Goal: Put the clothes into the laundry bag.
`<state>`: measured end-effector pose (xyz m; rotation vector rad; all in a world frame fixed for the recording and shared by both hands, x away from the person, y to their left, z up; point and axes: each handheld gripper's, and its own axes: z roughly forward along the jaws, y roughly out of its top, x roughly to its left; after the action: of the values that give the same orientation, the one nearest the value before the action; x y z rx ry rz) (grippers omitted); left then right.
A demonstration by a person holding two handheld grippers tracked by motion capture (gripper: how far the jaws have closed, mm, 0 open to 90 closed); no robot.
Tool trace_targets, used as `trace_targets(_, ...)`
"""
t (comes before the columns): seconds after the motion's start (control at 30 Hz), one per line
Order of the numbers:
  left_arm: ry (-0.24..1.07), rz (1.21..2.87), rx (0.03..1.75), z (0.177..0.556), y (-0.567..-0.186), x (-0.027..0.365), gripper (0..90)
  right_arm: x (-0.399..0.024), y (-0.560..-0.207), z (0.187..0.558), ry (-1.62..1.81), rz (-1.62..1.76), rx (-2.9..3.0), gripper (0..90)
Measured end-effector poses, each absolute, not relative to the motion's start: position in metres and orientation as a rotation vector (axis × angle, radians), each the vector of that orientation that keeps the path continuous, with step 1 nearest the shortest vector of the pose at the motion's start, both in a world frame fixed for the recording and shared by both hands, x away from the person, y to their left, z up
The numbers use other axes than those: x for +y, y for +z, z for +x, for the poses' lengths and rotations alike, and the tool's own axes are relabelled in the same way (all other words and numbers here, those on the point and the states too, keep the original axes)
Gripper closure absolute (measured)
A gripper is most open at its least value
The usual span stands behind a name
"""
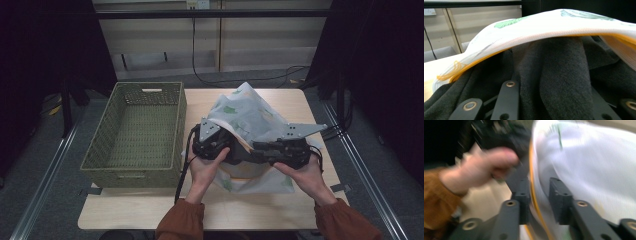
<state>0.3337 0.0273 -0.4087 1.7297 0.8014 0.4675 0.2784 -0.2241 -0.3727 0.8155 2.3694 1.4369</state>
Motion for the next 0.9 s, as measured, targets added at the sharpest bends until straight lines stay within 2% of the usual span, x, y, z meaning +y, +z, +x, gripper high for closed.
trace_targets(0.07, 0.464, 1.719, 0.812, 0.336, -0.409, 0.032, 70.5, -0.227, -0.381, 0.28, 1.403, 0.832, 2.39, 63.8)
trace_targets(0.13, 0.468, 1.707, 0.823, 0.337, -0.409, 0.036, 70.5, -0.229, -0.388, 0.281, 1.338, 0.828, 2.402, 65.7)
trace_targets(0.23, 0.467, 1.696, 0.831, 0.338, -0.409, 0.04, 70.4, -0.238, -0.401, 0.285, 1.27, 0.88, 2.406, 73.5)
trace_targets(0.27, 0.47, 1.692, 0.832, 0.339, -0.41, 0.04, 70.4, -0.239, -0.404, 0.285, 1.265, 0.888, 2.415, 80.6)
trace_targets(0.33, 0.474, 1.685, 0.832, 0.34, -0.411, 0.038, 70.5, -0.238, -0.413, 0.286, 1.267, 0.895, 2.45, 89.1)
trace_targets(0.5, 0.525, 1.691, 0.848, 0.342, -0.416, 0.031, 70.6, -0.223, -0.411, 0.276, 1.355, 0.856, 2.546, 90.0)
trace_targets(0.67, 0.601, 1.769, 0.807, 0.342, -0.426, 0.018, 70.8, -0.214, -0.381, 0.261, 1.559, 0.75, 2.551, 90.0)
trace_targets(0.73, 0.569, 1.782, 0.772, 0.342, -0.429, 0.015, 70.8, -0.214, -0.375, 0.259, 1.582, 0.739, 2.541, 90.0)
trace_targets(0.9, 0.542, 1.905, 0.653, 0.331, -0.444, -0.001, 70.2, -0.219, -0.402, 0.269, 1.473, 0.826, 2.606, 89.9)
